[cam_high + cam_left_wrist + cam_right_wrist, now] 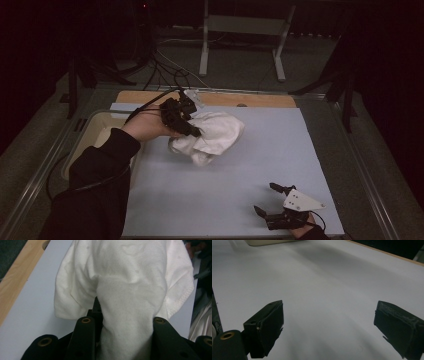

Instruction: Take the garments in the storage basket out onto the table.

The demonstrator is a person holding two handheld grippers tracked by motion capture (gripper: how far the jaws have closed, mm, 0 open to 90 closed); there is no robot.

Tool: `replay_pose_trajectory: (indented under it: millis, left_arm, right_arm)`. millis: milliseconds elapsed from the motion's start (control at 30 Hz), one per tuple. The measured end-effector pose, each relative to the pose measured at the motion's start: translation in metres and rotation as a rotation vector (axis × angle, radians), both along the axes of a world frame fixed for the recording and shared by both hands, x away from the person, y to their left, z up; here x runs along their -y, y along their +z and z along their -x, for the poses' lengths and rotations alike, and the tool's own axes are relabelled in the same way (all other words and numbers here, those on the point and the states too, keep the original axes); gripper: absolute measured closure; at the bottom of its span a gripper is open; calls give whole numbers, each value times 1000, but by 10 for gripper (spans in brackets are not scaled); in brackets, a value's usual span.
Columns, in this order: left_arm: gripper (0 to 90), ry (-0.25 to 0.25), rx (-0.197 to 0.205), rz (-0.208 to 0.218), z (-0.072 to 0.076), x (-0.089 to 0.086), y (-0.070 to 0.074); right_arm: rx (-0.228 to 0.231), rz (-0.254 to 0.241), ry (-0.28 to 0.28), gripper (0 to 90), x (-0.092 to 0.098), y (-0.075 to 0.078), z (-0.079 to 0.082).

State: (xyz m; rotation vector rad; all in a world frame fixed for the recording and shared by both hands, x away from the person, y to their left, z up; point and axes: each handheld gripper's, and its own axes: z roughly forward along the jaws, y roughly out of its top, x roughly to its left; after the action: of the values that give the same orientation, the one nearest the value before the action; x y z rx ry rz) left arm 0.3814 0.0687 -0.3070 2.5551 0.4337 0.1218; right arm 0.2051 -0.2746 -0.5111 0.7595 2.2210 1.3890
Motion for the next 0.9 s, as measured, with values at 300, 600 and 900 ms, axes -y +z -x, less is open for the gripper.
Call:
replay_pose_trajectory:
  millis: [300,600,900]
  left_arm:
    - [709,98,-21,-16,-6,14,-9]
    - [708,159,-7,8,-8,33,-22]
    - [705,174,-16,17,-10,44,-33]
  right_arm:
    - [-11,-3,-4,90,0,-1,-1]
    - [-7,0,-5,90,1,-1,-1]
    - [-2,-1,-11,90,2,-1,-1]
